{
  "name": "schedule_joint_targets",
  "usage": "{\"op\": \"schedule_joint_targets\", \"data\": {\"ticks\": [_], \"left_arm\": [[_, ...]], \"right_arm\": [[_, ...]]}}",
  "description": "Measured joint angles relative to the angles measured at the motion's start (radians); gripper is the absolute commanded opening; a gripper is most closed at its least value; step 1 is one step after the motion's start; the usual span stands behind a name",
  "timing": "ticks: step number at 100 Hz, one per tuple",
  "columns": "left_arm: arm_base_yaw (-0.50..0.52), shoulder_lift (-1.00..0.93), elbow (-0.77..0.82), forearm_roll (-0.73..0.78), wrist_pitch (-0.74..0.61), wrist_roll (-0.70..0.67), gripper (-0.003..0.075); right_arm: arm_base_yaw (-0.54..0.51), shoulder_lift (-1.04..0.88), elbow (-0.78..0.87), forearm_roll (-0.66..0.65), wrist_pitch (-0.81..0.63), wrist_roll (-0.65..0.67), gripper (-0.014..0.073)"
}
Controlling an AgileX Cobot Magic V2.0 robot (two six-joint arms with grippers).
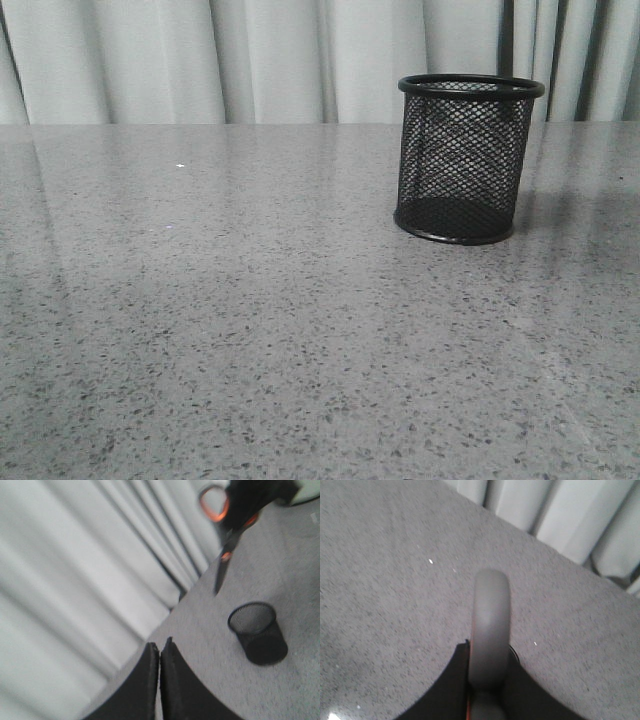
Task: Put scissors into bucket
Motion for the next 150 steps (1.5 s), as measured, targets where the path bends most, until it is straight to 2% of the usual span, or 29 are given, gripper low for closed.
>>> {"op": "schedule_joint_targets", "data": {"ticks": [8, 18, 39, 62, 92, 99, 114, 121, 126, 150], "left_arm": [[0.0, -0.016, 0.043, 0.068, 0.0, -0.096, -0.0021], [0.0, -0.019, 0.089, 0.086, 0.002, -0.136, -0.0021], [0.0, -0.019, 0.124, 0.06, 0.001, -0.15, -0.0021], [0.0, -0.025, 0.125, -0.024, 0.017, -0.152, -0.0021], [0.0, -0.026, 0.125, -0.046, 0.05, -0.153, -0.0021], [0.0, -0.026, 0.125, -0.046, 0.05, -0.154, -0.0021], [0.0, -0.026, 0.125, -0.049, 0.05, -0.154, -0.0021], [0.0, -0.026, 0.125, -0.049, 0.05, -0.154, -0.0021], [0.0, -0.026, 0.125, -0.049, 0.05, -0.155, -0.0021], [0.0, -0.026, 0.125, -0.049, 0.038, -0.155, -0.0021]], "right_arm": [[-0.002, 0.0, 0.017, -0.008, 0.008, 0.0, -0.0066], [-0.017, 0.006, 0.056, -0.013, 0.009, 0.0, -0.0066], [-0.104, 0.109, 0.135, -0.015, 0.009, 0.0, -0.0066], [-0.177, 0.24, 0.146, -0.005, -0.023, 0.0, -0.0066], [-0.194, 0.319, 0.146, 0.045, -0.076, 0.0, -0.0055], [-0.194, 0.319, 0.146, 0.048, -0.08, 0.006, 0.002], [-0.196, 0.323, 0.146, 0.064, -0.103, 0.032, 0.037], [-0.196, 0.326, 0.146, 0.069, -0.108, 0.038, 0.0484], [-0.196, 0.329, 0.138, 0.071, -0.109, 0.04, 0.0515], [-0.196, 0.323, 0.002, 0.065, -0.106, 0.041, 0.051]]}}
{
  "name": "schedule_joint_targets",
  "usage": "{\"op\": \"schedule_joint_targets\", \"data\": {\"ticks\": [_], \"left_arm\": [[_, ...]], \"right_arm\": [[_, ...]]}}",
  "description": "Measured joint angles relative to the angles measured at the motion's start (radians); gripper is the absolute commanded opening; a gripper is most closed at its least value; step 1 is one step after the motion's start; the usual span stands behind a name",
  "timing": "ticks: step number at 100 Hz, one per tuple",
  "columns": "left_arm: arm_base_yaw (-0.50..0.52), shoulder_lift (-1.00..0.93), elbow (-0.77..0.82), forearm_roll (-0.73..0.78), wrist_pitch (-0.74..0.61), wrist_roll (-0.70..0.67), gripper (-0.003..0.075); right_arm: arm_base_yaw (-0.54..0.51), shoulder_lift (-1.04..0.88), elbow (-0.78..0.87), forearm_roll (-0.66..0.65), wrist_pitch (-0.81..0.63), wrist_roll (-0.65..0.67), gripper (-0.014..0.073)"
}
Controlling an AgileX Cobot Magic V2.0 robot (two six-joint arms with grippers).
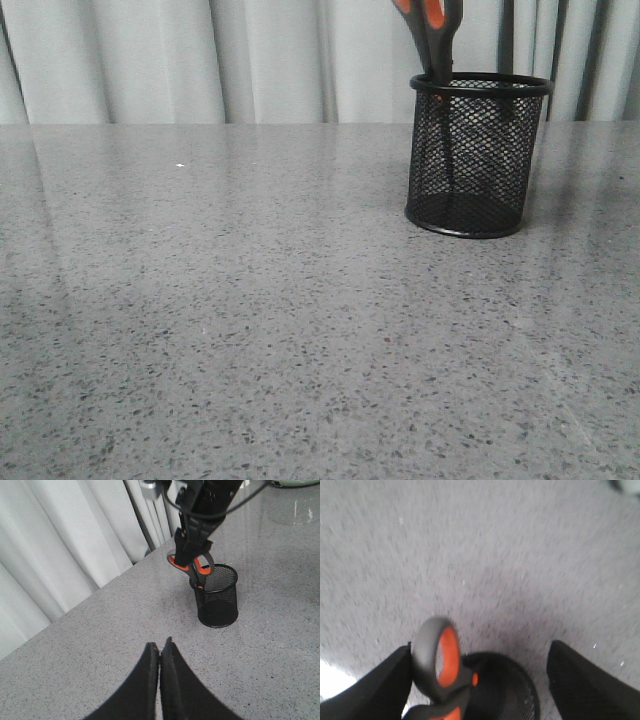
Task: Put scissors into bucket
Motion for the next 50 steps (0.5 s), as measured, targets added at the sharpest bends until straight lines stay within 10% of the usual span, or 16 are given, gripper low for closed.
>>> {"op": "schedule_joint_targets", "data": {"ticks": [19, 40, 50], "left_arm": [[0.0, 0.0, 0.0, 0.0, -0.04, -0.014, -0.0021], [0.0, -0.004, 0.002, 0.033, -0.166, -0.109, -0.0021], [0.0, -0.022, 0.021, 0.076, -0.232, -0.156, -0.0021]], "right_arm": [[0.0, -0.041, -0.115, -0.007, 0.0, 0.002, 0.045], [0.0, -0.123, -0.131, -0.007, 0.015, 0.002, -0.0069], [0.0, -0.173, -0.119, -0.007, 0.02, 0.002, -0.0066]]}}
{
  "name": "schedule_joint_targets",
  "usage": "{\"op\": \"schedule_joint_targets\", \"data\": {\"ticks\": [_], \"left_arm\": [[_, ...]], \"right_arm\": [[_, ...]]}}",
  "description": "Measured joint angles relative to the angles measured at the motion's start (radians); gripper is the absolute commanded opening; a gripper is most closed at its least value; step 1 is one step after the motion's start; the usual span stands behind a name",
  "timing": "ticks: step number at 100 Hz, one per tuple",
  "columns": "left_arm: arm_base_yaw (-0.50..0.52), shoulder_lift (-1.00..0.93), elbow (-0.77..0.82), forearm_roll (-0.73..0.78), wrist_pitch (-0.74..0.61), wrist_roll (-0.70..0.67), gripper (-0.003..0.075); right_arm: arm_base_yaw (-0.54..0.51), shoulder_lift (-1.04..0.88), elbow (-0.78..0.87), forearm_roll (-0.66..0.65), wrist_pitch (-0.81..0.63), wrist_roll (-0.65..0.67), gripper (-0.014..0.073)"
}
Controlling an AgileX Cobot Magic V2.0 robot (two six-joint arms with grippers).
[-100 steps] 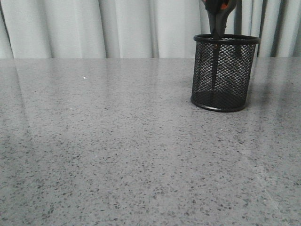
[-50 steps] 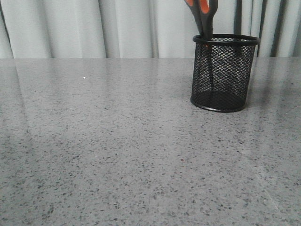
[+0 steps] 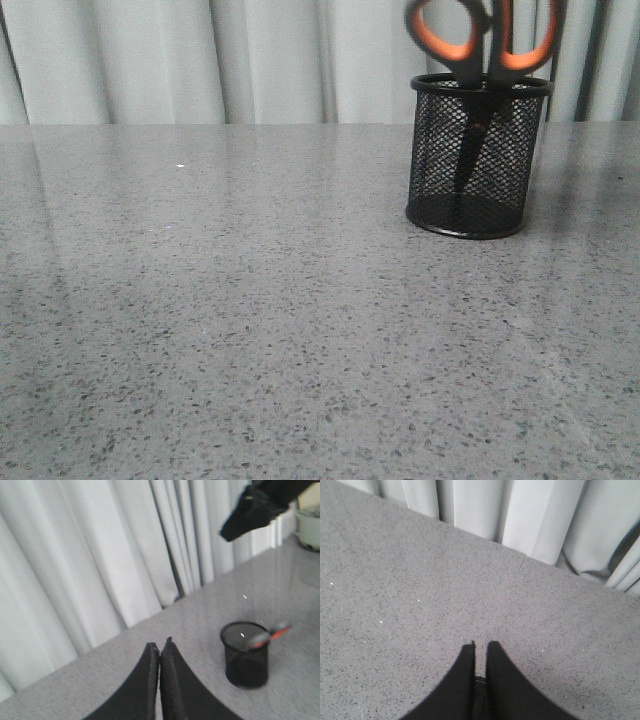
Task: Put scissors into bucket
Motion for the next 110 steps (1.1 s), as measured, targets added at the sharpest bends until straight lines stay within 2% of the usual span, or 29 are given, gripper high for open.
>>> {"op": "schedule_joint_targets", "data": {"ticks": [11, 23, 37, 45, 54, 63, 82, 110], "left_arm": [[0.0, -0.036, 0.049, 0.063, -0.065, -0.077, -0.0021], [0.0, -0.098, 0.149, 0.164, -0.163, -0.209, -0.0021], [0.019, -0.211, 0.339, 0.327, -0.297, -0.397, -0.0021], [0.06, -0.274, 0.455, 0.38, -0.379, -0.449, -0.0021], [0.117, -0.332, 0.573, 0.389, -0.435, -0.47, -0.0021], [0.167, -0.363, 0.66, 0.376, -0.458, -0.476, -0.0021], [0.231, -0.375, 0.745, 0.314, -0.468, -0.48, -0.0021], [0.233, -0.375, 0.756, 0.261, -0.47, -0.484, -0.0021]], "right_arm": [[0.0, -0.091, 0.075, 0.0, -0.027, 0.0, -0.0066], [0.0, -0.255, 0.286, 0.0, -0.163, 0.0, -0.0066], [0.0, -0.543, 0.701, 0.0, -0.475, 0.0, -0.0066], [0.0, -0.727, 0.97, -0.001, -0.636, 0.0, -0.0066], [0.0, -0.915, 1.211, 0.007, -0.734, 0.018, -0.0066], [0.0, -1.072, 1.379, 0.019, -0.784, 0.051, -0.0066], [0.0, -1.325, 1.529, 0.015, -0.815, 0.062, -0.0066], [0.0, -1.378, 1.549, 0.011, -0.757, 0.064, -0.0066]]}}
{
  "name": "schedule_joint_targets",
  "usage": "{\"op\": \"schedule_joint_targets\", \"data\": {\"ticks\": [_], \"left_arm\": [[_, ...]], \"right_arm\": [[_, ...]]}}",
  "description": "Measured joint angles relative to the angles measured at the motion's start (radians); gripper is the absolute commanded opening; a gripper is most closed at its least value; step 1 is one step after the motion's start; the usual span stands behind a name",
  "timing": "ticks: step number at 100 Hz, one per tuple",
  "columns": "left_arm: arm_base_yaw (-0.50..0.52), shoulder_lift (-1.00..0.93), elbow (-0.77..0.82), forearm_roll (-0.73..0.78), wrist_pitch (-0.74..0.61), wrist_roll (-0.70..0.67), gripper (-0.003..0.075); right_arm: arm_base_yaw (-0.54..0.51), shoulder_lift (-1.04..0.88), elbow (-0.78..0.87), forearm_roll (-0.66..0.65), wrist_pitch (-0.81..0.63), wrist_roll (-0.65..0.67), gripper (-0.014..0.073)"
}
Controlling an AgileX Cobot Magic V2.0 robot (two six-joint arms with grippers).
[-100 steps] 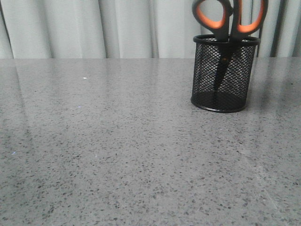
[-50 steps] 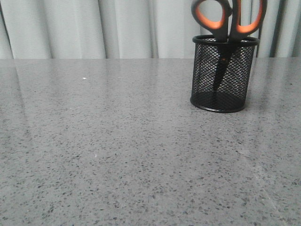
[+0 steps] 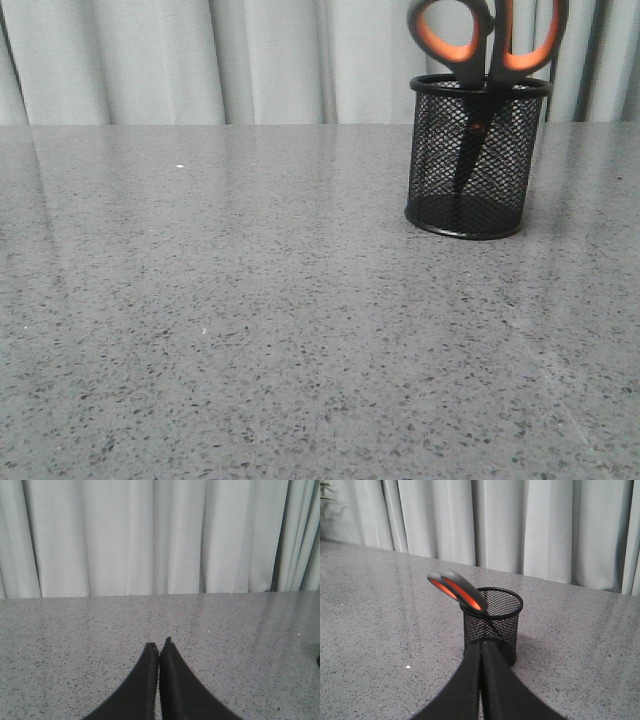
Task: Put scissors into bucket
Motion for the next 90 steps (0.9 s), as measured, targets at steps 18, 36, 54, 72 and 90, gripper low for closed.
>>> {"op": "schedule_joint_targets", "data": {"ticks": [18, 36, 54, 72, 90], "left_arm": [[0.0, 0.0, 0.0, -0.002, 0.0, 0.0, -0.0021], [0.0, 0.0, 0.0, -0.002, 0.0, 0.0, -0.0021], [0.0, 0.0, 0.0, -0.002, 0.0, 0.0, -0.0021], [0.0, 0.0, 0.012, -0.002, -0.007, 0.0, -0.0021], [0.011, -0.048, 0.096, 0.022, -0.005, 0.057, -0.0021]], "right_arm": [[0.0, 0.0, 0.0, 0.0, 0.005, 0.0, -0.0066], [0.0, 0.0, 0.0, 0.0, 0.007, 0.0, -0.0066], [0.0, 0.0, 0.0, 0.0, 0.007, 0.0, -0.0066], [0.0, 0.0, 0.0, 0.0, 0.007, 0.0, -0.0066], [0.0, 0.0, 0.0, 0.0, 0.007, 0.0, -0.0066]]}}
